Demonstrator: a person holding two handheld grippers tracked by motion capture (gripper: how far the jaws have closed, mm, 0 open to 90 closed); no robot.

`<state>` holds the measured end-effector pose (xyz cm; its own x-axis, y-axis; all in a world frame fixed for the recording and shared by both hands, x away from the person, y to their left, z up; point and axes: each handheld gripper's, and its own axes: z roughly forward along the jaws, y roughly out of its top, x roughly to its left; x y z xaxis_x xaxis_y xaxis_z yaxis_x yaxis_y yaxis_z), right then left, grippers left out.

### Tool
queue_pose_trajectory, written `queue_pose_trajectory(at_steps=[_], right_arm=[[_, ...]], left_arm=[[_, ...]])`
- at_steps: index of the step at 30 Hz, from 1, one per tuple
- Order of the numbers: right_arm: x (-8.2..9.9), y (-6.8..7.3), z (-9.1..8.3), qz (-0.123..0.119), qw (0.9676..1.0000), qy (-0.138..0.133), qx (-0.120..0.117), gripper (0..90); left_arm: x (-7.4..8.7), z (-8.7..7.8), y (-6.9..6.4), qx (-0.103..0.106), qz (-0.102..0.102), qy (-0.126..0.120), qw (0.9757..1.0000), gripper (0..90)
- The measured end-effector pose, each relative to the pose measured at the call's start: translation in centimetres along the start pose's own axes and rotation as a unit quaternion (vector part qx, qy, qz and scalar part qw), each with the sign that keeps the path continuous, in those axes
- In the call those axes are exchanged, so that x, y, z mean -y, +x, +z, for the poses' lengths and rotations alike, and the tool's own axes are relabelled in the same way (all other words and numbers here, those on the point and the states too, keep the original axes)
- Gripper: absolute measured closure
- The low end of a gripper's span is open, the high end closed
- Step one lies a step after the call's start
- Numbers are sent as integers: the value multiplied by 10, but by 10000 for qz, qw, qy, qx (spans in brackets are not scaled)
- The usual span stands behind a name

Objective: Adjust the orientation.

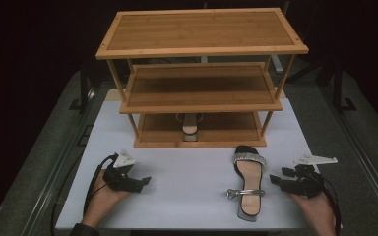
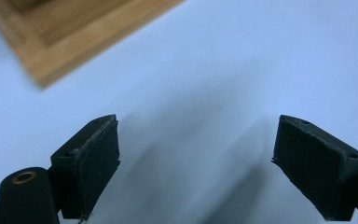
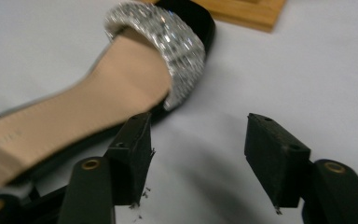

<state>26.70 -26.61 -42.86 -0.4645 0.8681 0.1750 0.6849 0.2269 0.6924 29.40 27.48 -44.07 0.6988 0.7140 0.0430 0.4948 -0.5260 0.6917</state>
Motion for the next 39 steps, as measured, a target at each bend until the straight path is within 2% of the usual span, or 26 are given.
queue_pose_trajectory(at_steps=[1,3,5,7,9,10,12,15,18,20,24,27,32,33,34,37,38,39], right_arm=[[-6,1,5,-8,9999,-12,-121,440],[-11,2,11,-21,9998,-9,-214,457],[-14,2,14,-5,9998,-5,-218,463],[-20,1,21,-10,9997,47,-225,497],[-25,0,28,23,9995,53,-311,559],[-28,-1,31,-16,9994,81,-322,625],[-32,0,35,-54,9994,141,-312,659],[-38,6,32,-349,9991,141,-195,757],[-43,11,35,-494,9984,172,-230,772],[-48,14,38,-563,9975,141,-392,803],[-54,19,40,-630,9965,73,-536,808],[-65,28,47,-800,9939,-14,-757,812],[-74,40,59,-998,9908,33,-918,820],[-79,47,66,-1075,9888,56,-1029,825],[-79,47,66,-1075,9888,56,-1029,825],[-85,57,76,-1220,9853,73,-1191,831],[-90,65,82,-1383,9824,64,-1250,834],[-90,65,82,-1383,9824,64,-1250,834]], left_arm=[[7,-3,1,-38,-33,-28,10000,133],[11,-4,1,-26,-48,-40,10000,132],[16,-3,1,-21,-95,-24,10000,132],[20,-3,2,7,-193,-162,9997,132],[20,-4,2,-1,-186,-156,9997,132],[20,-4,1,-9,-174,-156,9997,131],[20,-4,2,3,-183,-157,9997,131],[20,-3,2,2,-187,-165,9997,131],[20,-3,2,9,-188,-163,9997,131],[20,-3,2,8,-189,-165,9997,131],[20,-3,2,10,-197,-164,9997,131],[20,-3,2,12,-197,-166,9997,131],[20,-3,2,18,-192,-165,9997,131],[20,-3,2,22,-191,-164,9997,131],[20,-3,2,24,-190,-163,9997,131],[20,-3,2,29,-188,-164,9997,131],[20,-3,2,31,-193,-166,9997,131],[20,-3,2,34,-194,-167,9997,131]])
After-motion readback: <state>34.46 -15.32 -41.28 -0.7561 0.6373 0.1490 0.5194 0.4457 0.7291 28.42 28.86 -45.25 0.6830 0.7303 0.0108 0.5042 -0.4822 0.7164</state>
